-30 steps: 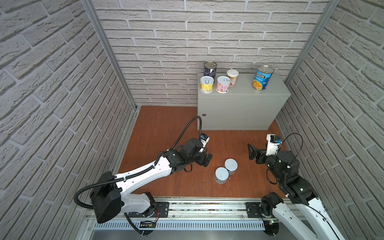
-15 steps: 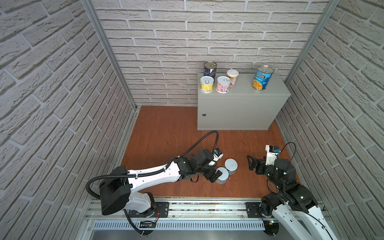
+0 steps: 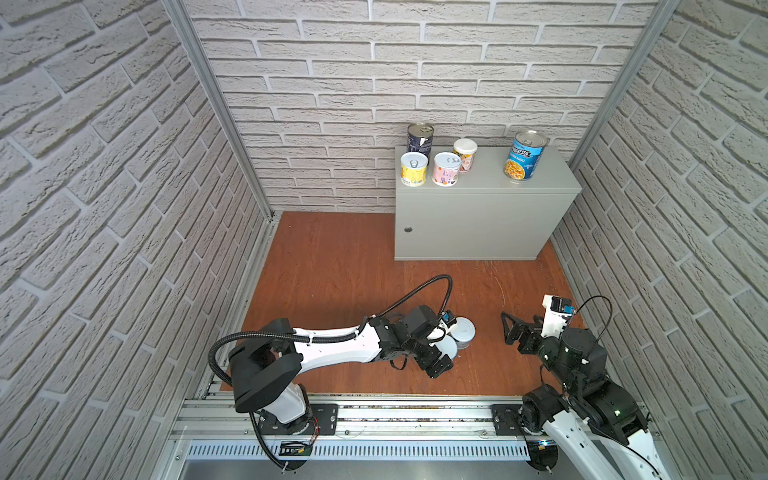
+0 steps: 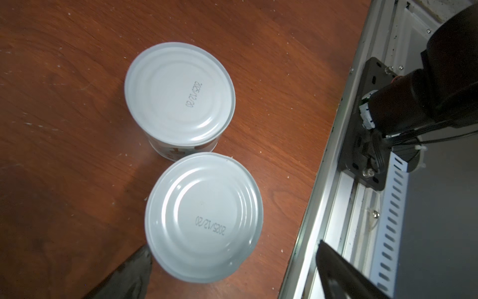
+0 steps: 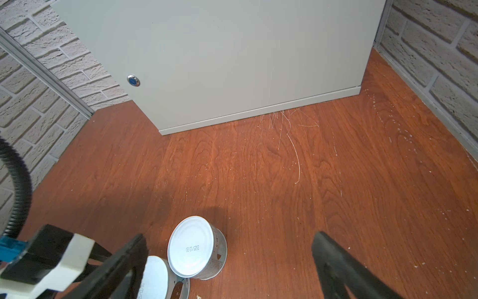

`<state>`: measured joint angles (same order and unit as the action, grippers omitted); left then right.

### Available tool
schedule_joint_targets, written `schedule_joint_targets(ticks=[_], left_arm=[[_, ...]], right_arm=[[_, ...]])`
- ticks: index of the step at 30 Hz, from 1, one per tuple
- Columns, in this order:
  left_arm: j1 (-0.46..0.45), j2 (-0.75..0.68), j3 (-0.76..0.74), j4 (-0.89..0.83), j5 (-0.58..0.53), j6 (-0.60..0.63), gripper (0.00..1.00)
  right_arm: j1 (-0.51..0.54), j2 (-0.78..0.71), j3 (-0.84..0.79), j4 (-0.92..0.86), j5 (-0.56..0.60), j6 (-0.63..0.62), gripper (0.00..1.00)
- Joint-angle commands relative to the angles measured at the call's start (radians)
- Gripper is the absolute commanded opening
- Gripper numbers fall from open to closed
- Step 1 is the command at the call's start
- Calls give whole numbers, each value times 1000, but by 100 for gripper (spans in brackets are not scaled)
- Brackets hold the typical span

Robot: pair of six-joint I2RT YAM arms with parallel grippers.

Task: Place and organize the canned foods onto the counter
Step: 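Lower the open left gripper around the nearer white-lidded can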

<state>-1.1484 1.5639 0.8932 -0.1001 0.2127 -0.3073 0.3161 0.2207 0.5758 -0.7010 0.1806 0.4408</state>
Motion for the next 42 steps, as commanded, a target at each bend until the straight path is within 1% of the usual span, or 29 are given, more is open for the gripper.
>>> schedule_joint_targets(ticks=[1,5,10,15,25,33,42], left_arm=[[-10,26,27,49,22,2,98],[-10,49,32,55,-9,6,98],[-9,104,78,8,-34,11,98],[-7,105,76,20,-59,0,98],[2,117,92,8,-55,-6,98],[6,127,93,7,-55,-3,98],[32,140,101,10,-59,-24,98]], right_arm=[[-3,11,5,35,0,-1,100],[-3,36,25,15,9,-4,100],[-3,37,10,24,16,4,100],[-3,26,12,17,33,7,100],[-4,6,11,12,33,13,99],[-4,22,16,12,35,9,99],[-3,28,20,7,69,8,99]])
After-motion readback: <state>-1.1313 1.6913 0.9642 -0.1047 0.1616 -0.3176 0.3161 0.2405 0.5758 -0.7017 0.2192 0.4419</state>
